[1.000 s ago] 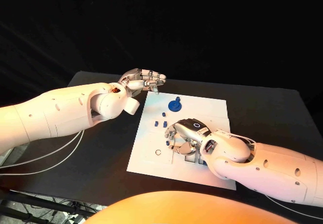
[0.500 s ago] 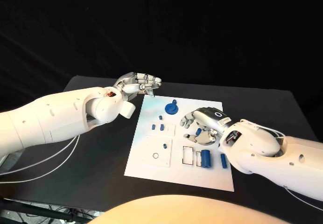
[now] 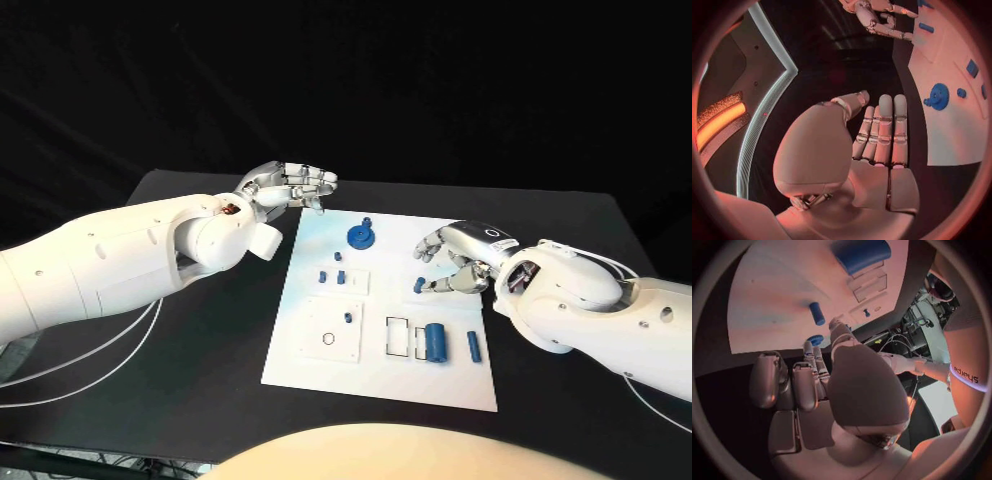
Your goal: Assemble the parts on the task board
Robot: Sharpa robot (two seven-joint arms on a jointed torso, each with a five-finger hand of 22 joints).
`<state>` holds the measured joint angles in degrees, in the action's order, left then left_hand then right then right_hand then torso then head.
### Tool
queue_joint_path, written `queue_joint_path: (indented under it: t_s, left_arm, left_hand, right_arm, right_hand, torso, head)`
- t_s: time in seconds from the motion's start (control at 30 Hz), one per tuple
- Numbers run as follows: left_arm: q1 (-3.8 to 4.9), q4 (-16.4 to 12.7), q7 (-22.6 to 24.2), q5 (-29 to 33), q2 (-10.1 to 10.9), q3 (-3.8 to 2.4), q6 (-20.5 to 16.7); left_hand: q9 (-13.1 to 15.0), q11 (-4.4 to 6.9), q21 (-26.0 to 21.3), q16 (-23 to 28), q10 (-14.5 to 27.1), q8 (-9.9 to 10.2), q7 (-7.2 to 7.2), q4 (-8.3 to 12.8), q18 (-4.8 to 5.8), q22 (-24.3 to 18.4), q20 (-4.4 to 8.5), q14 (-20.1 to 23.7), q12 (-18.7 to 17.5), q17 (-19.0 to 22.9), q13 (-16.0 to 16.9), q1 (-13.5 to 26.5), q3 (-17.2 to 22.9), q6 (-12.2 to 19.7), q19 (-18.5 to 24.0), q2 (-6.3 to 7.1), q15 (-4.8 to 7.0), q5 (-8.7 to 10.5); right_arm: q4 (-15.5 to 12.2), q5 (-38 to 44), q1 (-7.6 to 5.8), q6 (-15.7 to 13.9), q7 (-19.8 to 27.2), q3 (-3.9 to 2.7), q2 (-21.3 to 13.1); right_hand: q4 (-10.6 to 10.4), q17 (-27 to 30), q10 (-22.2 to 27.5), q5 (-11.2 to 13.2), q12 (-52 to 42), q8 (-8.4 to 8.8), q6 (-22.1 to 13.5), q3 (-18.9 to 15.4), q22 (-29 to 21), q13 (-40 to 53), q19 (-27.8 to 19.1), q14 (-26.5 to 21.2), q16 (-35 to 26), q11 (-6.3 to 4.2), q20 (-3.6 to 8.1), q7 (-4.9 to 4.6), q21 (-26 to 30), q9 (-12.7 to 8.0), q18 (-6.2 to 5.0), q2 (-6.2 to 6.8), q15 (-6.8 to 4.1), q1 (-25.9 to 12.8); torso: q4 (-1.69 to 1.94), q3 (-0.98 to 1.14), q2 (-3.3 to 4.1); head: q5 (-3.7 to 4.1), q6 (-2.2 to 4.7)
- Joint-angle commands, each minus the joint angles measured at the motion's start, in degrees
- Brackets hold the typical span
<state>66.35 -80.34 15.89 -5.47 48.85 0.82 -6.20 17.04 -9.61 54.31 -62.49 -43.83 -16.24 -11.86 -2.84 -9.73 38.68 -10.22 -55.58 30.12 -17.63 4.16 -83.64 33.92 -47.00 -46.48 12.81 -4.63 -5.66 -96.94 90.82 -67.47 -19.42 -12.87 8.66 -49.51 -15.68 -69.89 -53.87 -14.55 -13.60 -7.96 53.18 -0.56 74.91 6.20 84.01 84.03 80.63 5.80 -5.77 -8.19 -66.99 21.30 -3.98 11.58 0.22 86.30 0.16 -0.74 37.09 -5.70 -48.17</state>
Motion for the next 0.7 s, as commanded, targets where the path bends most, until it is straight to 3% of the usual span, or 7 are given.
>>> queue_joint_path:
  t_s: [0.03,0.13,0.2,0.3,0.5,0.7]
  left_arm:
    - [0.06,0.0,0.2,0.1,-0.1,-0.06,0.8]
    - [0.06,0.0,0.2,0.1,-0.1,-0.06,0.8]
    - [0.06,0.0,0.1,0.1,-0.1,-0.06,0.8]
    - [0.06,0.0,0.1,0.1,-0.1,-0.06,0.9]
    - [0.06,0.0,0.0,0.1,0.0,-0.06,0.9]
    - [0.06,0.0,-0.1,0.1,0.0,-0.06,0.9]
  left_hand:
    - [-0.1,-0.02,0.2,0.3,0.2,0.2,-1.3,0.4,-0.78,0.1,0.06,0.2,-0.2,0.1,-0.1,0.5,0.1,0.4,0.3,-0.22,-0.28,-0.27]
    - [0.0,-0.05,0.2,0.4,0.4,0.2,-1.33,0.6,-0.8,0.1,-0.01,0.2,-0.1,0.1,-0.1,0.7,0.0,0.5,0.4,-0.35,-0.32,-0.26]
    - [0.0,-0.05,0.2,0.4,0.4,0.2,-1.33,0.6,-0.8,0.1,-0.01,0.2,-0.1,0.1,-0.1,0.7,0.0,0.5,0.4,-0.34,-0.32,-0.26]
    - [0.0,-0.05,0.2,0.4,0.4,0.2,-1.33,0.6,-0.8,0.1,-0.01,0.2,-0.1,0.1,-0.1,0.7,0.0,0.5,0.4,-0.34,-0.32,-0.26]
    - [0.0,-0.07,0.1,0.4,0.5,0.2,-1.35,0.6,-0.8,0.1,-0.03,0.2,-0.1,0.2,-0.1,0.8,0.0,0.5,0.4,-0.36,-0.34,-0.25]
    - [0.0,-0.08,0.1,0.4,0.5,0.2,-1.36,0.6,-0.79,0.1,-0.05,0.2,-0.1,0.2,-0.1,0.9,0.0,0.5,0.4,-0.39,-0.35,-0.26]
  right_arm:
    - [0.7,-1.0,0.11,5.5,0.4,0.06,0.2]
    - [1.2,-1.1,0.33,6.5,0.0,0.13,0.5]
    - [1.4,-1.1,0.53,6.8,-0.6,0.18,0.8]
    - [1.8,-1.0,0.82,6.9,-1.1,0.25,1.1]
    - [2.4,-1.2,1.22,5.7,-1.0,0.31,1.8]
    - [2.6,-1.6,1.51,3.9,-0.1,0.32,2.4]
  right_hand:
    - [-0.9,-0.3,0.5,-0.3,-0.2,0.2,-0.2,-0.5,4.8,-0.3,0.6,1.9,0.2,0.02,-0.39,0.33,0.3,0.1,-0.47,-0.03,0.55,0.8]
    - [-1.0,-0.3,0.5,-0.1,-0.3,0.18,-0.1,-0.5,4.9,-0.4,0.7,1.9,0.3,0.03,-0.4,0.44,0.1,0.1,-0.43,-0.2,0.56,0.9]
    - [-1.0,0.1,-0.9,0.5,-1.2,0.23,0.2,-0.2,5.1,-0.5,1.0,1.8,0.1,-0.3,-0.27,0.42,-0.6,0.1,-0.31,-1.08,0.35,1.3]
    - [-0.8,-0.1,-3.0,3.2,-1.9,0.9,-0.4,1.7,5.7,-1.1,1.7,2.0,0.3,-0.75,0.13,-0.51,-2.0,0.0,-0.04,-2.43,-0.07,2.2]
    - [-0.8,0.0,-6.2,3.8,-2.0,0.49,1.2,4.2,6.0,-1.5,2.0,2.1,0.3,-1.21,0.53,-0.06,-2.7,0.0,0.11,-3.37,-0.5,2.5]
    - [-0.9,0.4,-10.4,5.9,0.3,0.32,3.6,9.6,6.6,-2.4,2.4,2.1,0.2,-1.56,0.87,0.38,-3.9,-0.3,0.36,-3.96,-0.85,3.1]
  torso:
    - [0.11,0.04,0.03]
    - [0.06,-0.02,0.04]
    - [0.05,-0.04,0.03]
    - [0.1,-0.06,0.01]
    - [0.14,-0.04,-0.01]
    - [0.08,-0.09,-0.01]
  head:
    - [0.11,-0.15]
    - [0.11,-0.22]
    - [0.09,-0.23]
    - [0.13,-0.26]
    - [0.12,-0.36]
    - [0.16,-0.46]
